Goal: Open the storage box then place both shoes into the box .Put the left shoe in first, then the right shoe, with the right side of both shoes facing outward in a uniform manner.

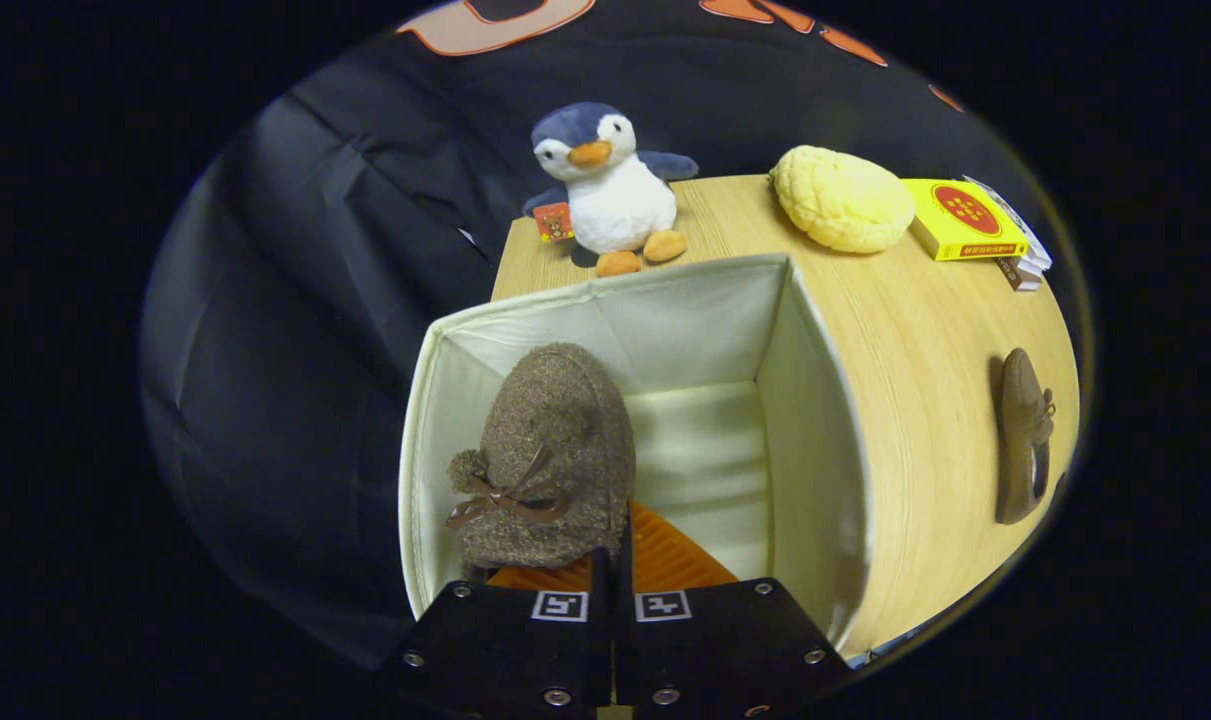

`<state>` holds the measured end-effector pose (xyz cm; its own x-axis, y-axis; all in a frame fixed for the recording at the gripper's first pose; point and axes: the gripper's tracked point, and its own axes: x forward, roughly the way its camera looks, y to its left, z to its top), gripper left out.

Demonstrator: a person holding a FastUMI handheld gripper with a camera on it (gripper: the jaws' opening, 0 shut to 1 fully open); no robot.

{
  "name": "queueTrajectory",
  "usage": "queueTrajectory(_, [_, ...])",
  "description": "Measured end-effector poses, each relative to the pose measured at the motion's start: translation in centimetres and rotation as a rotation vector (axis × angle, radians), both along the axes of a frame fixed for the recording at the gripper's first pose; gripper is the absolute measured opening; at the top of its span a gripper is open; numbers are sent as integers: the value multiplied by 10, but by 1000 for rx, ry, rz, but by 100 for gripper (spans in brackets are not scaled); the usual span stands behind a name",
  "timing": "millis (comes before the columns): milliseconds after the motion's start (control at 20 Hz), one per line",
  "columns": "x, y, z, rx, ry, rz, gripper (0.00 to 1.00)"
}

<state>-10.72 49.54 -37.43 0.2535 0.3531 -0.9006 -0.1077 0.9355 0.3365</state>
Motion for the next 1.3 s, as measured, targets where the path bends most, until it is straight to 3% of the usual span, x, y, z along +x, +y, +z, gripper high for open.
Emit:
queueTrajectory(250, [-5, 12, -26, -30, 39, 30, 6])
queueTrajectory(350, [-13, 18, -34, -17, 76, 49, 12])
queueTrajectory(450, [-22, 21, -36, -12, 103, 89, 22])
queueTrajectory(500, [-20, 23, -33, 6, 96, 98, 36])
queueTrajectory(700, [-21, 11, -14, 25, 59, 143, 67])
queueTrajectory(900, [-13, -7, 26, 93, -10, 147, 87])
queueTrajectory(1300, [19, -109, 102, 89, -213, 116, 97])
